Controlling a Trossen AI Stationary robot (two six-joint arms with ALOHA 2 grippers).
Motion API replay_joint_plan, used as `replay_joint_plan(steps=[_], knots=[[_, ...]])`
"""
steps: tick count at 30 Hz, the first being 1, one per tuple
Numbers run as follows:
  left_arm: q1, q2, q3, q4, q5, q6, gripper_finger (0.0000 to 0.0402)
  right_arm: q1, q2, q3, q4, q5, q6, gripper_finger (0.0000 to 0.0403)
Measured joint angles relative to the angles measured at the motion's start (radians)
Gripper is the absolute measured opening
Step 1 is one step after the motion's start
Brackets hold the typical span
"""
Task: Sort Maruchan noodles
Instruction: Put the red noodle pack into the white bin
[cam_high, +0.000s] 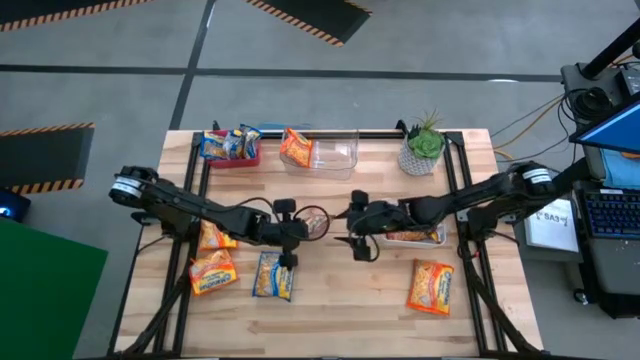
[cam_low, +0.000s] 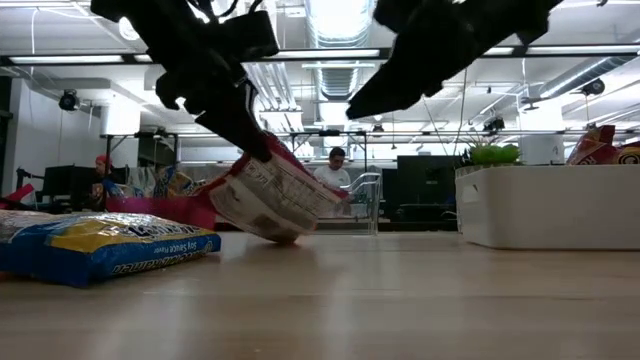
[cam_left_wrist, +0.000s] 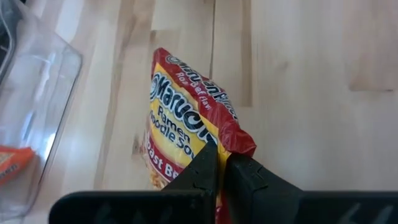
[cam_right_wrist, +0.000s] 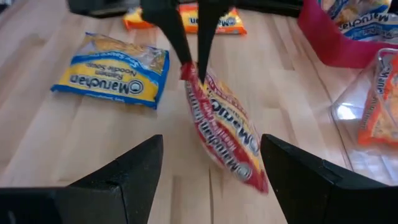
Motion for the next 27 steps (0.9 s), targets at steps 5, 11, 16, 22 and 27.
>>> replay_joint_plan(steps=[5,11,16,22,27], knots=[[0.000,0.000,0.000,0.032,0.001,0.011,0.0000,0.000,0.109,0.084,-0.015,0.001,-0.052,0.0253],[0.000,0.000,0.000,0.052,0.001,0.013,0.0000,-0.004,0.246,0.216,-0.082,0.002,-0.107,0.0245],[0.000,0.000,-0.001,0.064,0.001,0.008,0.0000,-0.009,0.330,0.317,-0.213,0.083,-0.109,0.0245],[0.000,0.000,-0.001,0.077,0.001,0.011,0.0000,-0.010,0.387,0.362,-0.225,0.105,-0.131,0.0234],[0.000,0.000,-0.001,0.082,0.006,0.011,0.0000,-0.017,0.386,0.361,-0.229,0.105,-0.131,0.0202]])
